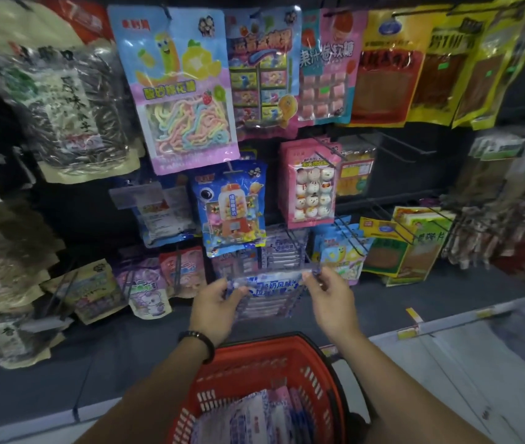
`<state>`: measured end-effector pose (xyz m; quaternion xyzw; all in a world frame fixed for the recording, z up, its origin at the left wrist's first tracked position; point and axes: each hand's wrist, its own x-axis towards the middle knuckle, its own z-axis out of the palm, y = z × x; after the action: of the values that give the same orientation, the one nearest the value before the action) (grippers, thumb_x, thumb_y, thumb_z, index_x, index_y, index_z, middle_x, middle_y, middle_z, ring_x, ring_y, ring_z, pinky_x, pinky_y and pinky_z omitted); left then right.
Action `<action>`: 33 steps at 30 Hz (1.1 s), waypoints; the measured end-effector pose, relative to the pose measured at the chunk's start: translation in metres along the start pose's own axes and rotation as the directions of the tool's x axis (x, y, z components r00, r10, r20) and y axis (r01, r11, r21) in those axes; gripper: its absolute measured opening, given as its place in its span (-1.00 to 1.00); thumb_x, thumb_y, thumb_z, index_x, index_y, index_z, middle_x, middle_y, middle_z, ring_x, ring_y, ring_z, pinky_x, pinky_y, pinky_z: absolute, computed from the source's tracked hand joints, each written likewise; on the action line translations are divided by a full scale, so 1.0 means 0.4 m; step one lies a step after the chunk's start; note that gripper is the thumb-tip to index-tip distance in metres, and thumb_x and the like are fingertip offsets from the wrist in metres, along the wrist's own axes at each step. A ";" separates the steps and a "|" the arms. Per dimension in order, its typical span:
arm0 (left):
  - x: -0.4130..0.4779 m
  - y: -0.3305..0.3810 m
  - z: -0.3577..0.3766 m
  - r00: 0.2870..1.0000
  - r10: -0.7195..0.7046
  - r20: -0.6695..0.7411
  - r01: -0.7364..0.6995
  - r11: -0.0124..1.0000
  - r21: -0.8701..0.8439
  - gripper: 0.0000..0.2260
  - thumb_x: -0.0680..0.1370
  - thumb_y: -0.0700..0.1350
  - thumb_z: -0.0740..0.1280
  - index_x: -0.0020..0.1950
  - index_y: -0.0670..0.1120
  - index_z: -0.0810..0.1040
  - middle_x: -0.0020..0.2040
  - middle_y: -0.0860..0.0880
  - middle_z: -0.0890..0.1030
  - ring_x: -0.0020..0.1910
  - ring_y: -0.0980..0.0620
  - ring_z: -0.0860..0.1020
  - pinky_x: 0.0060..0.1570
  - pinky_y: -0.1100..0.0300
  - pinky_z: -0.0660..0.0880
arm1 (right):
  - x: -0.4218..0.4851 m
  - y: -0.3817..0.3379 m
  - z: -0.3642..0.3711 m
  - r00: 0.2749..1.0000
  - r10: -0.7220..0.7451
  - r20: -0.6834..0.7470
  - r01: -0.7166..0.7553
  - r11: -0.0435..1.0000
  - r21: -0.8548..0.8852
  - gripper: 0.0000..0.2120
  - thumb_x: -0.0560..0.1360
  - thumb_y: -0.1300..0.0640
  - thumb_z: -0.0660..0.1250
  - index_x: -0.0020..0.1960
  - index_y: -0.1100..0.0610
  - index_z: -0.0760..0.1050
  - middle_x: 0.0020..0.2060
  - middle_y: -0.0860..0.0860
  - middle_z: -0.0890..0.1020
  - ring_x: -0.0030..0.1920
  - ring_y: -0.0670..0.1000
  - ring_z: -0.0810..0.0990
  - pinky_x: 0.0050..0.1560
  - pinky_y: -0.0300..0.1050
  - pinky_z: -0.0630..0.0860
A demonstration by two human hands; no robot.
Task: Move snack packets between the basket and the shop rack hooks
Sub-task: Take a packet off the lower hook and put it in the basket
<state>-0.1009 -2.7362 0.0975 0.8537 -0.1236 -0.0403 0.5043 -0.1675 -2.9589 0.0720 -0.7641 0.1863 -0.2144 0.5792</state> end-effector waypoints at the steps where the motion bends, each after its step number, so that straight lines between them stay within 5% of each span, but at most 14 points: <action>1: 0.016 -0.014 0.032 1.000 -0.012 -0.004 0.012 1.000 0.004 -0.75 0.68 0.02 0.39 -0.11 -0.11 0.62 -0.26 -0.12 0.61 -0.25 -0.15 0.60 -0.19 -0.08 0.53 | 0.015 0.038 -0.004 0.999 0.025 -0.027 -0.025 1.000 -0.016 -0.67 0.69 0.06 0.36 -0.24 -0.04 0.42 -0.39 -0.18 0.54 -0.35 -0.19 0.48 -0.29 -0.27 0.33; 3: 0.044 -0.045 0.096 0.999 -0.037 -0.003 0.037 0.999 0.010 -0.83 0.67 -0.01 0.42 -0.13 0.10 0.62 -0.28 0.05 0.60 -0.27 0.01 0.57 -0.20 0.00 0.50 | 0.038 0.100 -0.006 0.996 0.069 -0.055 -0.070 0.997 -0.013 -0.79 0.68 0.03 0.37 -0.14 -0.03 0.55 -0.30 -0.10 0.62 -0.27 -0.12 0.58 -0.18 -0.12 0.46; 5: 0.080 -0.099 0.169 0.997 -0.077 0.020 0.078 0.996 -0.039 -0.82 0.61 0.11 0.43 -0.03 0.03 0.71 -0.19 -0.03 0.71 -0.24 -0.06 0.62 -0.14 -0.10 0.60 | 0.070 0.173 0.002 0.991 0.116 -0.071 -0.115 0.993 0.017 -0.77 0.67 -0.08 0.36 -0.04 0.06 0.57 -0.23 0.01 0.64 -0.19 0.00 0.62 -0.08 0.00 0.53; 7: 0.132 -0.191 0.250 0.991 -0.127 0.048 0.133 0.982 -0.135 -0.42 0.53 0.30 0.38 0.21 -0.19 0.65 0.02 -0.25 0.72 -0.10 -0.23 0.66 -0.02 -0.22 0.64 | 0.109 0.268 0.018 0.972 0.218 -0.090 -0.210 0.973 0.095 -0.45 0.58 -0.39 0.31 0.23 0.06 0.58 0.09 0.08 0.71 0.11 0.06 0.69 0.22 0.13 0.60; 9: 0.133 -0.173 0.298 0.985 -0.144 0.094 0.161 0.964 -0.211 -0.50 0.59 0.27 0.38 0.25 -0.14 0.62 0.10 -0.30 0.66 0.00 -0.28 0.66 0.03 -0.23 0.62 | 0.139 0.333 0.034 0.954 0.275 -0.120 -0.260 0.958 0.124 -0.19 0.49 -0.57 0.20 0.48 -0.01 0.48 0.35 0.05 0.65 0.35 0.11 0.63 0.39 0.25 0.54; 11: 0.129 -0.127 0.343 0.984 -0.148 0.100 0.169 0.954 -0.249 -0.78 0.66 0.12 0.38 0.11 -0.01 0.65 -0.07 -0.18 0.66 -0.18 -0.09 0.60 -0.08 -0.10 0.54 | 0.157 0.305 0.033 0.940 0.290 -0.180 -0.269 0.954 0.132 -0.29 0.56 -0.47 0.22 0.46 0.03 0.51 0.27 0.00 0.66 0.32 0.12 0.64 0.37 0.18 0.54; 14: 0.169 -0.129 0.421 0.975 -0.200 0.101 0.221 0.931 -0.289 -0.74 0.69 0.10 0.32 0.03 -0.07 0.64 -0.22 -0.11 0.63 -0.31 0.01 0.52 -0.17 -0.04 0.49 | 0.210 0.331 0.022 0.912 0.330 -0.242 -0.309 0.943 0.122 -0.55 0.71 -0.13 0.26 0.42 0.16 0.52 0.11 0.00 0.60 0.24 0.14 0.61 0.25 0.03 0.47; 18: 0.241 -0.152 0.491 0.943 -0.322 0.087 0.329 0.861 -0.387 -0.70 0.70 0.01 0.35 0.01 -0.23 0.65 -0.25 -0.17 0.62 -0.43 0.06 0.50 -0.40 0.14 0.51 | 0.268 0.399 0.012 0.902 0.373 -0.219 -0.354 0.927 0.122 -0.55 0.72 -0.09 0.26 0.44 0.21 0.50 0.09 -0.04 0.53 0.20 0.02 0.54 0.22 -0.09 0.37; 23: 0.319 -0.179 0.532 0.918 -0.382 0.107 0.389 0.817 -0.425 -0.68 0.67 0.09 0.39 -0.12 -0.14 0.65 -0.21 -0.42 0.65 -0.33 -0.23 0.60 -0.26 -0.24 0.62 | 0.342 0.432 -0.007 0.922 0.359 -0.143 -0.361 0.933 0.017 -0.73 0.72 -0.11 0.25 0.23 0.06 0.54 -0.05 -0.14 0.60 0.18 0.07 0.60 0.12 -0.11 0.36; 25: 0.341 -0.181 0.547 0.919 -0.380 0.106 0.383 0.796 -0.469 -0.75 0.67 0.06 0.40 -0.04 -0.10 0.68 -0.28 -0.38 0.63 -0.31 -0.28 0.57 -0.22 -0.27 0.62 | 0.359 0.430 -0.008 0.945 0.296 -0.138 -0.304 0.952 -0.039 -0.61 0.72 -0.13 0.23 0.39 0.11 0.52 0.17 0.01 0.66 0.29 0.09 0.60 0.18 -0.10 0.41; 28: 0.365 -0.172 0.573 0.926 -0.368 0.088 0.358 0.776 -0.519 -0.76 0.70 0.00 0.37 0.17 -0.16 0.67 -0.27 -0.30 0.65 -0.34 -0.21 0.56 -0.29 -0.09 0.61 | 0.372 0.428 0.000 0.962 0.223 -0.156 -0.242 0.963 -0.117 -0.40 0.73 -0.09 0.23 0.68 0.12 0.21 0.60 0.08 0.39 0.59 0.09 0.36 0.52 -0.09 0.29; 33: 0.404 -0.182 0.584 0.922 -0.381 0.064 0.362 0.794 -0.489 -0.79 0.70 0.01 0.36 0.08 -0.13 0.65 -0.28 -0.19 0.66 -0.46 -0.04 0.60 -0.45 0.12 0.62 | 0.385 0.437 0.018 0.966 0.215 -0.147 -0.235 0.962 -0.140 -0.29 0.72 -0.07 0.25 0.74 0.07 0.00 0.67 0.07 0.26 0.64 0.08 0.27 0.58 -0.05 0.25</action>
<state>0.0225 -2.9423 -0.0710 0.7051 0.0704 -0.1525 0.6889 -0.0408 -3.0806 -0.0810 -0.7652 0.3257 -0.1814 0.5249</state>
